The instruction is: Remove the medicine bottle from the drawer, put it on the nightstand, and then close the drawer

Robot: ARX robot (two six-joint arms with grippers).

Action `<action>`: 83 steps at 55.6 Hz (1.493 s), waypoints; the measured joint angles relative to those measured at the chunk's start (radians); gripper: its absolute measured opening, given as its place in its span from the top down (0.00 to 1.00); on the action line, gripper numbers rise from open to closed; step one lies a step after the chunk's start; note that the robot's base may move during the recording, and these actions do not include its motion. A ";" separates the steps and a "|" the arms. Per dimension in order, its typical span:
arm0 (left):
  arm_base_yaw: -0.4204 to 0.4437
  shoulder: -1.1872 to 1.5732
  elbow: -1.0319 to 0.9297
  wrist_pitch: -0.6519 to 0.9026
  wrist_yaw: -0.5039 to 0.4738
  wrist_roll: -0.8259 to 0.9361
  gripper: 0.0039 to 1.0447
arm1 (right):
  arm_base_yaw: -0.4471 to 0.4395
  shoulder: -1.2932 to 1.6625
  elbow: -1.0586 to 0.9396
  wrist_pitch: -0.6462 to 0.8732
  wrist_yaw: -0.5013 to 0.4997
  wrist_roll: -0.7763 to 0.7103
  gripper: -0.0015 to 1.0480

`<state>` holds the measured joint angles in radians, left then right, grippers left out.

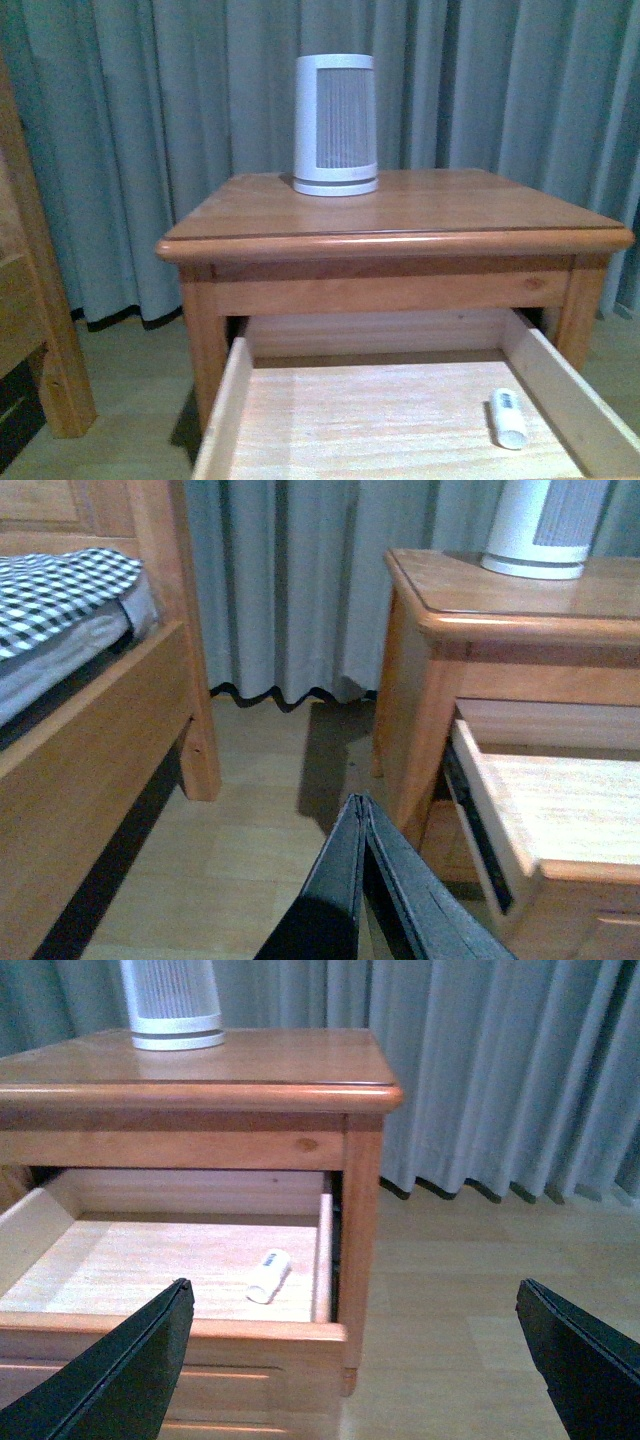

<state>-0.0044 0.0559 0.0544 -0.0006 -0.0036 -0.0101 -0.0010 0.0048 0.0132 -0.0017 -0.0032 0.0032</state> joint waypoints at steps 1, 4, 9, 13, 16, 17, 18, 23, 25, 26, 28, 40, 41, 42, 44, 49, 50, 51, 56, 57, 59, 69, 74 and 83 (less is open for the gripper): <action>0.000 -0.003 -0.003 0.000 0.000 0.000 0.98 | 0.000 0.000 0.000 0.000 -0.001 0.000 0.07; 0.000 -0.010 -0.006 0.000 -0.003 0.000 0.98 | 0.000 0.000 0.000 0.000 -0.007 0.000 0.07; 0.000 -0.043 -0.032 0.000 0.000 0.000 0.98 | 0.000 -0.001 0.000 0.000 -0.005 0.000 0.07; 0.000 -0.048 -0.048 0.000 0.001 0.000 0.98 | 0.000 -0.001 0.000 0.000 -0.004 0.000 0.07; 0.000 -0.049 -0.048 0.000 0.001 0.000 0.98 | -0.037 0.040 0.025 -0.066 -0.129 0.042 0.07; 0.000 -0.050 -0.048 0.000 0.001 0.000 0.98 | -0.065 0.079 0.047 -0.109 -0.201 0.066 0.07; 0.000 -0.050 -0.048 0.000 0.001 0.000 0.98 | -0.086 0.126 0.071 -0.130 -0.266 0.090 0.07; 0.000 -0.050 -0.048 0.000 0.001 0.000 0.98 | -0.105 0.372 0.196 -0.082 -0.397 0.136 0.07; 0.000 -0.050 -0.048 0.000 0.002 0.000 0.98 | -0.098 0.472 0.260 -0.042 -0.394 0.134 0.07; 0.000 -0.050 -0.048 0.000 0.002 0.000 0.98 | -0.092 0.540 0.311 -0.008 -0.378 0.127 0.07; 0.000 -0.050 -0.048 0.000 0.002 0.000 0.98 | -0.084 0.659 0.399 0.046 -0.358 0.111 0.07; 0.000 -0.050 -0.048 0.000 0.002 0.000 0.96 | -0.044 1.237 0.771 0.138 -0.177 -0.002 0.07; 0.000 -0.050 -0.048 0.000 0.002 0.000 0.94 | -0.043 1.258 0.781 0.139 -0.171 -0.003 0.07; 0.000 -0.050 -0.048 0.000 0.002 0.000 0.91 | -0.040 1.302 0.802 0.143 -0.158 -0.005 0.07; 0.000 -0.050 -0.048 0.000 0.002 0.000 0.84 | -0.031 1.385 0.839 0.150 -0.128 -0.011 0.07; 0.000 -0.050 -0.048 0.000 0.002 0.000 0.69 | -0.004 1.569 0.903 0.176 -0.077 -0.024 0.07; 0.000 -0.050 -0.048 0.000 0.002 0.000 0.65 | 0.004 1.605 0.915 0.178 -0.063 -0.024 0.07; 0.000 -0.050 -0.048 0.000 0.002 0.000 0.62 | 0.011 1.641 0.927 0.182 -0.052 -0.023 0.07; 0.000 -0.050 -0.048 0.000 0.002 0.000 0.47 | 0.050 1.786 0.980 0.195 -0.006 -0.020 0.07; 0.000 -0.050 -0.048 0.000 0.002 0.000 0.45 | 0.054 1.800 0.986 0.195 -0.001 -0.020 0.07; 0.000 -0.050 -0.048 0.000 0.002 0.000 0.38 | 0.071 1.851 1.011 0.195 0.018 -0.018 0.07; 0.000 -0.050 -0.048 0.000 0.002 0.000 0.08 | 0.127 2.013 1.087 0.197 0.098 -0.016 0.07; 0.000 -0.050 -0.048 0.000 0.002 0.002 0.07 | 0.133 2.056 1.099 0.207 0.136 -0.005 0.07; 0.000 -0.050 -0.048 0.000 0.002 0.002 0.06 | 0.133 2.082 1.097 0.267 0.233 0.012 0.07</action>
<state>-0.0044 0.0055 0.0067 -0.0006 -0.0017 -0.0086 0.1318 2.0865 1.1103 0.2649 0.2298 0.0154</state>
